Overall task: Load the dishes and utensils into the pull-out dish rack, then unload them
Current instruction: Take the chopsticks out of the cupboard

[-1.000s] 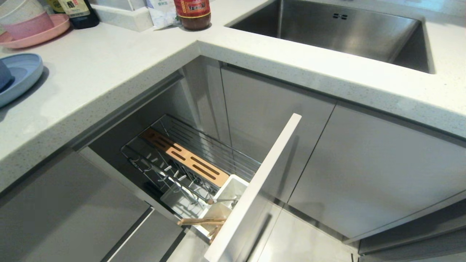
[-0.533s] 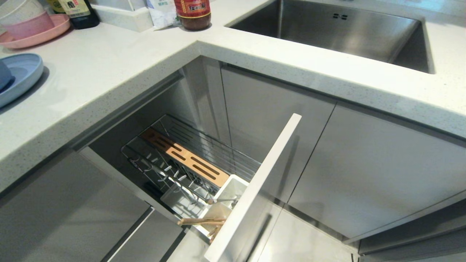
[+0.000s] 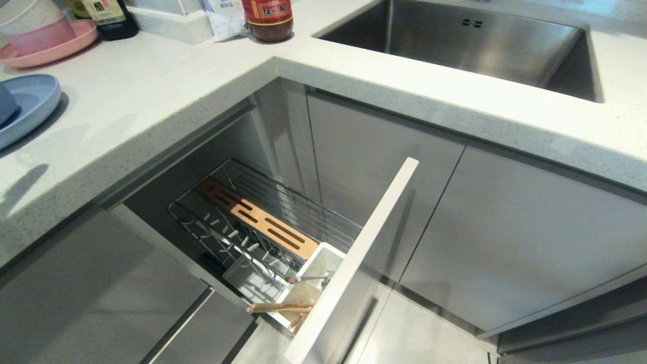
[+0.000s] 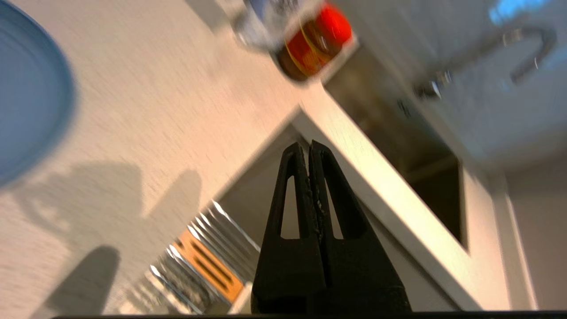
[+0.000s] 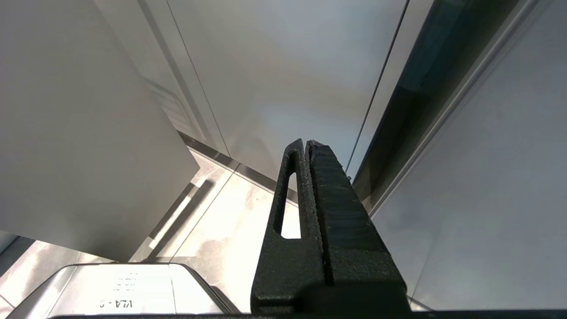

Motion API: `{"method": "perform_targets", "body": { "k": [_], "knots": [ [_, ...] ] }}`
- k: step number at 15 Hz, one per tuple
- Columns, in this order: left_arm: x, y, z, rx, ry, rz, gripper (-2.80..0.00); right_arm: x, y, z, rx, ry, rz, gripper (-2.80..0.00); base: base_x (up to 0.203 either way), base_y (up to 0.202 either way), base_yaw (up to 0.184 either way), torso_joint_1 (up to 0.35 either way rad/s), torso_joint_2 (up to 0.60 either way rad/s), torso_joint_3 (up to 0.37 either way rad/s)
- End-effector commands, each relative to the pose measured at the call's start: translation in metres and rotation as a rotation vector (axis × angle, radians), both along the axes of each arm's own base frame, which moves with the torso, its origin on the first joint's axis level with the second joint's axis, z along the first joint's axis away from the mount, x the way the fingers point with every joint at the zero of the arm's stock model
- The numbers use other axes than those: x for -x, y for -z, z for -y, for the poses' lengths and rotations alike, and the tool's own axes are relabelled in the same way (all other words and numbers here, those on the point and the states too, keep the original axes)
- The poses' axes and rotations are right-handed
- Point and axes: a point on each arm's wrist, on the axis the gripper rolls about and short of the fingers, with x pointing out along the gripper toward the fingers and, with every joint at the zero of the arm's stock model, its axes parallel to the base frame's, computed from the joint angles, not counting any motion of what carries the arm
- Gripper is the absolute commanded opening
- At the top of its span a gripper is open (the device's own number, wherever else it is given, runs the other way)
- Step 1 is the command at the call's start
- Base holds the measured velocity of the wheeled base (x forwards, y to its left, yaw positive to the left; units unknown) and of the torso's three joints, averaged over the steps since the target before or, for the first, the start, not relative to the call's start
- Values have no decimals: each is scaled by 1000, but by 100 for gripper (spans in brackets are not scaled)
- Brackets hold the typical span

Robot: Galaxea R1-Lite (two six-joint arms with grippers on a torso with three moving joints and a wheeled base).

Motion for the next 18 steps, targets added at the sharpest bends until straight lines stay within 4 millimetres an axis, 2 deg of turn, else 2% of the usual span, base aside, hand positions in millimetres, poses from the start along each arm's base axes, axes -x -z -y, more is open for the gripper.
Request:
{"method": "perform_targets", "body": {
  "k": [1, 3, 7, 11, 18],
  "knots": [
    [-18, 9, 11, -14, 118, -105, -280, 0, 0, 0, -1, 0, 1, -280, 0, 0, 0, 0, 0, 0],
    [-36, 19, 22, -41, 189, -201, -280, 0, 0, 0, 0, 0, 1, -280, 0, 0, 0, 0, 0, 0],
    [-63, 49, 61, -180, 383, -413, -280, 0, 0, 0, 0, 0, 3, -280, 0, 0, 0, 0, 0, 0],
    [-97, 83, 87, -349, 379, -602, -280, 0, 0, 0, 0, 0, 1, -280, 0, 0, 0, 0, 0, 0],
    [-117, 128, 113, -628, 458, -933, -280, 0, 1, 0, -1, 0, 0, -280, 0, 0, 0, 0, 0, 0]
  ]
}}
